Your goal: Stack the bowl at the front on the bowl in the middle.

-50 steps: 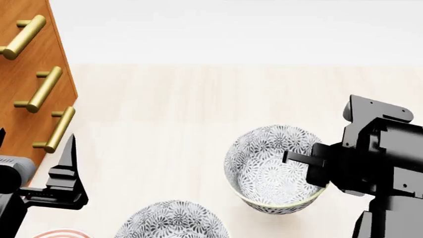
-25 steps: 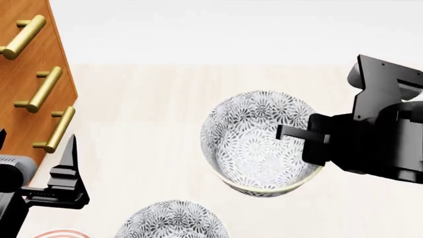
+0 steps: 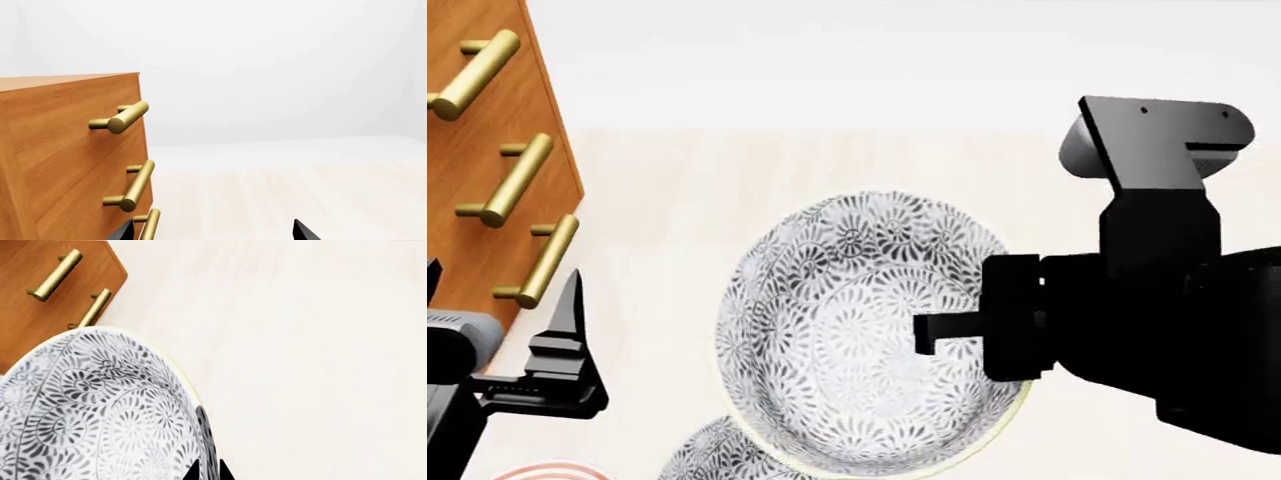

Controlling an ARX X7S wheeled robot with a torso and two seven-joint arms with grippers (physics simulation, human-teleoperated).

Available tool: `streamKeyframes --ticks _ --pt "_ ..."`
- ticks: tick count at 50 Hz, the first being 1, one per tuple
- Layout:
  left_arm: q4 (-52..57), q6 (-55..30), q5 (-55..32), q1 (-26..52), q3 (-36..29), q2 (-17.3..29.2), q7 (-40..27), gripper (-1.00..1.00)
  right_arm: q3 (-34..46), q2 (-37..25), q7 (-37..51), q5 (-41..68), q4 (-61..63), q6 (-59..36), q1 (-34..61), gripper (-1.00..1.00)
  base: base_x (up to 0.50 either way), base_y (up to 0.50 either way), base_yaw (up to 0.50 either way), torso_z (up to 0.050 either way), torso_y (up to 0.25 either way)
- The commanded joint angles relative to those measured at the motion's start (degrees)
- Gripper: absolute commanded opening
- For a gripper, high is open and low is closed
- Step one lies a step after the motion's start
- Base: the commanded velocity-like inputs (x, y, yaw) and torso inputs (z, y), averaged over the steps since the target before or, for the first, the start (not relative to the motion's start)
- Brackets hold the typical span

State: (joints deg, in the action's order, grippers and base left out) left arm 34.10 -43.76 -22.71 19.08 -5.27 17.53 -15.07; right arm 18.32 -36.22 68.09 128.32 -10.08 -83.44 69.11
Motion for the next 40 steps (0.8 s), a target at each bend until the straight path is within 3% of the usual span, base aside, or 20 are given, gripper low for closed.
streamKeyframes --ticks 1,28,40 --pt "-0.06 0.38 -0.24 -0.09 0.02 0.14 -0.21 1.00 2.65 -0.40 3.32 7.55 7.39 1.39 -2.28 -1.00 0.00 0.00 0.00 0.000 0.000" --pt "0.30 0.67 -0.93 -0.12 0.07 0.54 -0.78 1.00 3.30 6.41 -4.80 -5.37 8.68 -3.17 -8.29 -1.00 0.00 0.00 0.00 0.000 0.000" --pt "0.22 1.43 -0.94 -1.22 -0.11 0.63 -1.08 1.00 1.87 10.34 -16.35 -20.93 4.88 -3.89 -7.75 -1.00 0.00 0.00 0.00 0.000 0.000"
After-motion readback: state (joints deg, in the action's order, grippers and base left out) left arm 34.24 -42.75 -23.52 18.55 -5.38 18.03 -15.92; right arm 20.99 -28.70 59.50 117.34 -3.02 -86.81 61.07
